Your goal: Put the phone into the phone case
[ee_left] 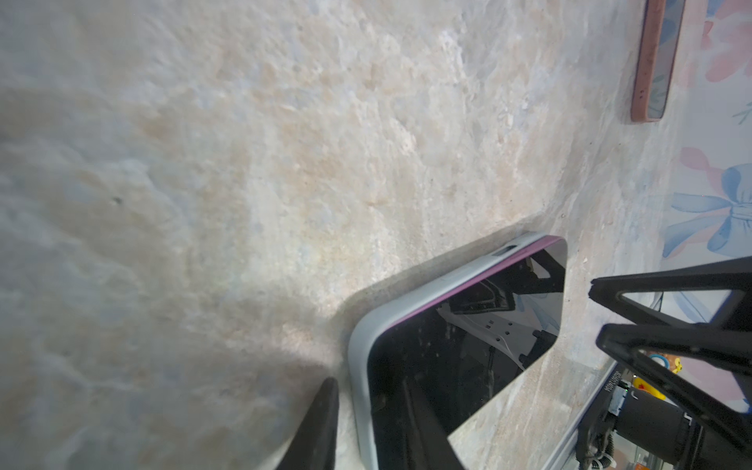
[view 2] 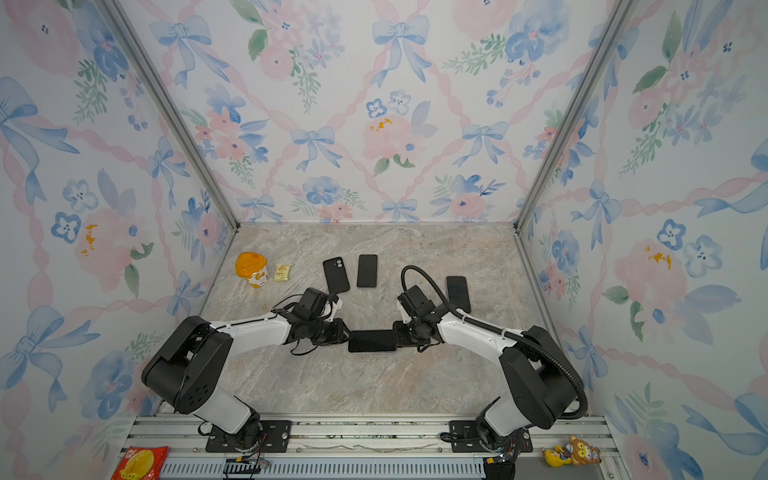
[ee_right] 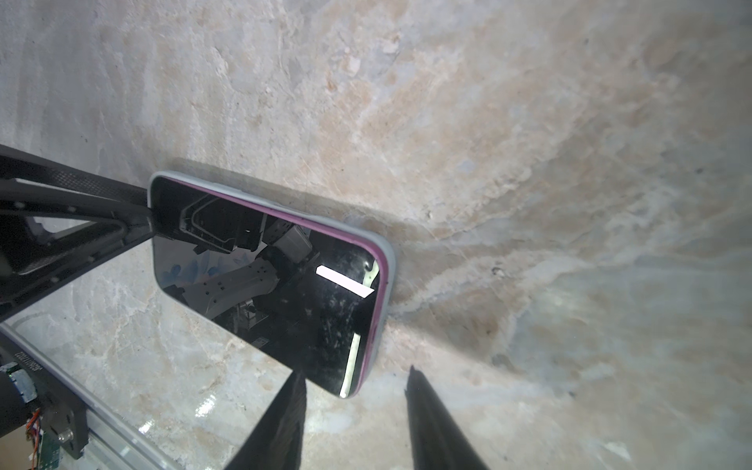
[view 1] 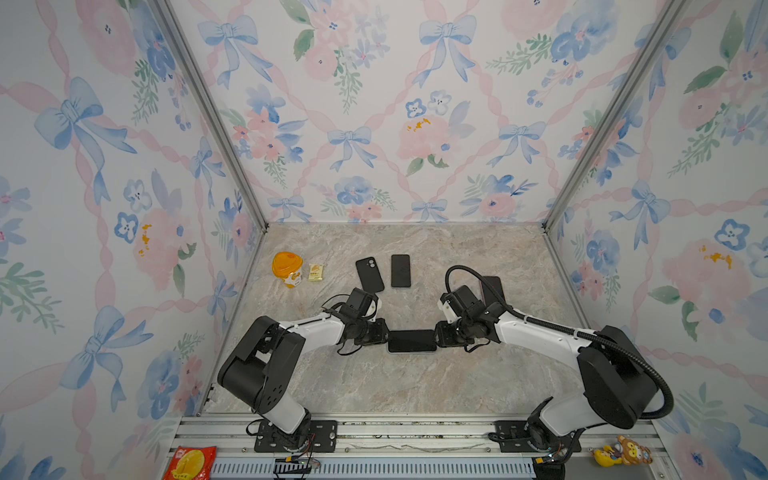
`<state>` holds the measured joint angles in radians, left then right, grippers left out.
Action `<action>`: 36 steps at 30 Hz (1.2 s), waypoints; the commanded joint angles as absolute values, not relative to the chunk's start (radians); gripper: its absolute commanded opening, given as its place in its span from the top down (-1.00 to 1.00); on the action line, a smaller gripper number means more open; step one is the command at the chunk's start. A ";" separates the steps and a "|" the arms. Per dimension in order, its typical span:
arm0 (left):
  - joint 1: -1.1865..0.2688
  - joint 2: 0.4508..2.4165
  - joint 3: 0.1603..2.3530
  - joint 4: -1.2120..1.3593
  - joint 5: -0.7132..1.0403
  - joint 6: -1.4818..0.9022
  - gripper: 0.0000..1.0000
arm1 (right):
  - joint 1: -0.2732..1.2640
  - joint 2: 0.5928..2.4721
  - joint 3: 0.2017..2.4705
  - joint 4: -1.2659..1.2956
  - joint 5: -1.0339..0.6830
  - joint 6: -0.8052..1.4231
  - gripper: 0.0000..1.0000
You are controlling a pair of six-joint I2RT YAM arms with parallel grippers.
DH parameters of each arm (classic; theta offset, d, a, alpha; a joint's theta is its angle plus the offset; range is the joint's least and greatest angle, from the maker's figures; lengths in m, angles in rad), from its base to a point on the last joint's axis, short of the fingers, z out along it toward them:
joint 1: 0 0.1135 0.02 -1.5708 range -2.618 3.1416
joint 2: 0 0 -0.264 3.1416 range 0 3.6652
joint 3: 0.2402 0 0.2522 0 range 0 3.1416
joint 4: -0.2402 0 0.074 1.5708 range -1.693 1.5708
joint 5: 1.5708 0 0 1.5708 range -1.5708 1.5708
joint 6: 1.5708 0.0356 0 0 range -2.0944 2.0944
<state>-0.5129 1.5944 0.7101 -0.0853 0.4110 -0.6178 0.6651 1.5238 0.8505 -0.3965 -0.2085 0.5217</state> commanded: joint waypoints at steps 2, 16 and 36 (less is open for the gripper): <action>-0.518 1.618 0.729 -0.117 0.403 -0.585 0.47 | 0.676 1.542 0.852 -0.378 -0.216 0.512 0.13; -0.545 1.642 0.729 -0.116 0.411 -0.588 0.56 | 0.694 1.596 0.849 -0.354 -0.241 0.521 0.23; -0.587 1.555 0.648 -0.104 0.443 -0.645 0.38 | 0.750 1.626 0.837 -0.318 -0.254 0.556 0.68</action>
